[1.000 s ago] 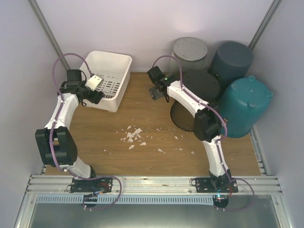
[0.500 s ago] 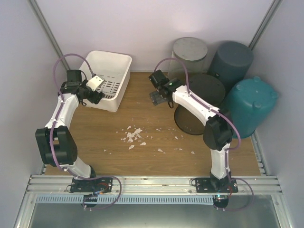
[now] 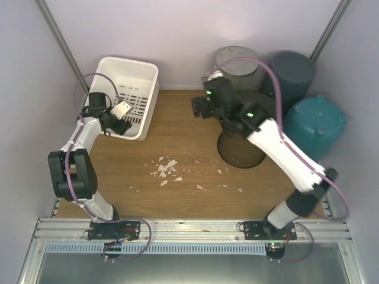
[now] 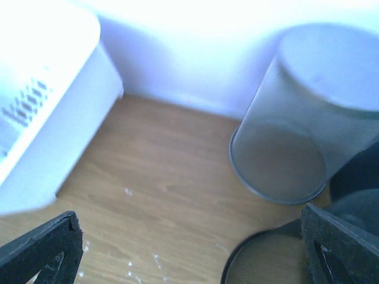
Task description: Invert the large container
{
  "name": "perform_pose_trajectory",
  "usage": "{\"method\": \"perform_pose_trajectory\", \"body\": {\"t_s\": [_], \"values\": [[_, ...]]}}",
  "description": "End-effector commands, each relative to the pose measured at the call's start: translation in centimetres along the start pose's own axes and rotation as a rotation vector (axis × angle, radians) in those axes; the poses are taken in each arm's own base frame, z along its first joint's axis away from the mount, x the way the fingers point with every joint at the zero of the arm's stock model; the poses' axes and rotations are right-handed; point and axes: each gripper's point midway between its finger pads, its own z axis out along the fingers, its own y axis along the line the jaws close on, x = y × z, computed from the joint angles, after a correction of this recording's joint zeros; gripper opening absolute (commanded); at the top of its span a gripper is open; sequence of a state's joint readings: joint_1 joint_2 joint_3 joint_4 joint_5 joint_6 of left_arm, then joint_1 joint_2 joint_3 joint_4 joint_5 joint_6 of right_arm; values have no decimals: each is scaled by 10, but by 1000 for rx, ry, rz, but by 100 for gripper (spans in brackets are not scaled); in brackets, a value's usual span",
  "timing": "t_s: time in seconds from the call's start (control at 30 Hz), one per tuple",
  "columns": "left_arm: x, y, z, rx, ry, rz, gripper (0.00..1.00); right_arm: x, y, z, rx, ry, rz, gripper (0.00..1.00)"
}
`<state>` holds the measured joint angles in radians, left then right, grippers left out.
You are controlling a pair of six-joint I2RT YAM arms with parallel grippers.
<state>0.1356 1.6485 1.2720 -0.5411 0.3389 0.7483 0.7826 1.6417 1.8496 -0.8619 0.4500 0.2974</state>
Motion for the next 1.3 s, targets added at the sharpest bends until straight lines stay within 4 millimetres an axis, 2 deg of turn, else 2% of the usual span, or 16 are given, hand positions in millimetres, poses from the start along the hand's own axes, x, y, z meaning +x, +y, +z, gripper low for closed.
{"method": "perform_pose_trajectory", "body": {"t_s": [0.0, 0.07, 0.13, 0.23, 0.3, 0.4, 0.53, 0.63, 0.73, 0.83, 0.97, 1.1, 1.27], "values": [[34, -14, 3, 50, 129, -16, 71, -28, -35, -59, 24, -170, 107, 100], [20, -9, -18, 21, 99, -3, 72, -19, -44, -68, 50, -164, 102, 100], [-4, -6, -45, -1, 40, 18, 74, -9, -50, -71, 61, -152, 96, 100], [-42, -6, -88, -24, -67, 61, 77, 1, -51, -70, 59, -141, 95, 100], [-60, -6, -109, -41, -113, 90, 79, 6, -48, -68, 46, -132, 93, 100], [-74, -5, -130, -60, -139, 115, 80, 10, -48, -68, 39, -122, 92, 100], [-75, -18, -149, -33, -121, 135, 84, 11, -52, -77, 35, -127, 100, 100], [-69, -52, -139, 57, -61, 148, 88, 12, -55, -83, 30, -135, 107, 100], [-69, -77, -110, 52, 28, 152, 88, 13, -55, -88, 13, -135, 117, 100], [-77, -80, -88, 7, 59, 115, 88, 19, -56, -93, 1, -124, 124, 100], [-82, -65, -58, -84, 112, 92, 90, 31, -62, -101, -2, -120, 136, 100], [-68, -56, -23, -122, 213, 75, 90, 44, -67, -107, -2, -118, 142, 100], [-51, -68, 12, -79, 309, 75, 82, 53, -71, -110, 0, -111, 140, 100]]}}
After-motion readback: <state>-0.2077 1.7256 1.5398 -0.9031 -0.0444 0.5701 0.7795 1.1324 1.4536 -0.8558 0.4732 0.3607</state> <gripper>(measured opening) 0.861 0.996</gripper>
